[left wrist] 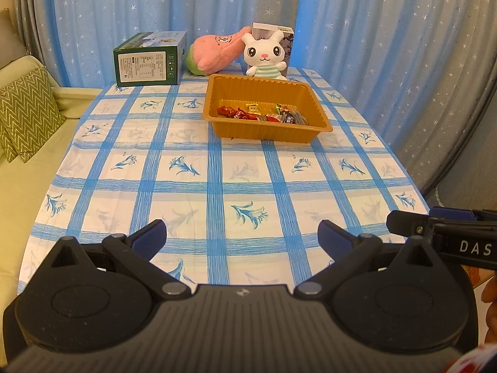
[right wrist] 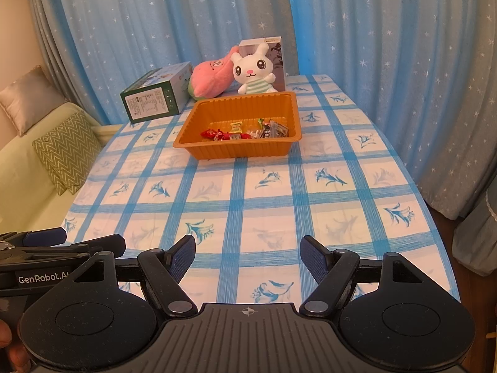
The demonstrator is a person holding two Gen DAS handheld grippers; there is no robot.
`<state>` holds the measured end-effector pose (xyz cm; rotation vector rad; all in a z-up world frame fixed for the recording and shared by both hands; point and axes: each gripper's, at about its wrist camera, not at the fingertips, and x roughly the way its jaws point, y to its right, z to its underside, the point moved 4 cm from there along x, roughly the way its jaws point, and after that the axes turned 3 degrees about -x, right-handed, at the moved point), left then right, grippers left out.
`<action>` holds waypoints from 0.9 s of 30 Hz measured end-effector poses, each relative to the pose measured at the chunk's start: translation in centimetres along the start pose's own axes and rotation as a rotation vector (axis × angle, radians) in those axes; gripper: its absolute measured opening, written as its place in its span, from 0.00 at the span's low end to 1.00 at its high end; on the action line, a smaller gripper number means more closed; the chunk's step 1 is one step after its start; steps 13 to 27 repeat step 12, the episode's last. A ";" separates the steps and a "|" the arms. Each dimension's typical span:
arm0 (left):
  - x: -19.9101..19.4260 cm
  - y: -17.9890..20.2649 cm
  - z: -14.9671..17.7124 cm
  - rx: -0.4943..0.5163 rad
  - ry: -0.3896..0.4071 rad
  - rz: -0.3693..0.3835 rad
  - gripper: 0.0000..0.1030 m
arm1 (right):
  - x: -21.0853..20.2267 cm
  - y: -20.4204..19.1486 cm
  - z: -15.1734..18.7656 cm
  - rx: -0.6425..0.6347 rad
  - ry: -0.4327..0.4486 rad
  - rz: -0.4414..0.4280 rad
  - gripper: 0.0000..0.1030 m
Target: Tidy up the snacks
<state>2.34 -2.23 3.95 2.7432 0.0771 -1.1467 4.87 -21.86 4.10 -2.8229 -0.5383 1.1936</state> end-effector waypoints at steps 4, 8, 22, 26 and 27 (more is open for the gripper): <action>0.0 0.0 0.0 -0.001 0.000 0.001 1.00 | 0.0 0.0 0.1 0.002 -0.001 0.000 0.72; 0.2 -0.2 0.3 -0.006 0.001 0.010 1.00 | 0.0 0.0 0.1 0.002 -0.001 0.000 0.72; 0.2 -0.2 0.7 -0.010 0.002 0.015 1.00 | 0.0 0.1 0.0 0.002 -0.001 0.001 0.72; 0.2 -0.2 0.7 -0.010 0.002 0.015 1.00 | 0.0 0.1 0.0 0.002 -0.001 0.001 0.72; 0.2 -0.2 0.7 -0.010 0.002 0.015 1.00 | 0.0 0.1 0.0 0.002 -0.001 0.001 0.72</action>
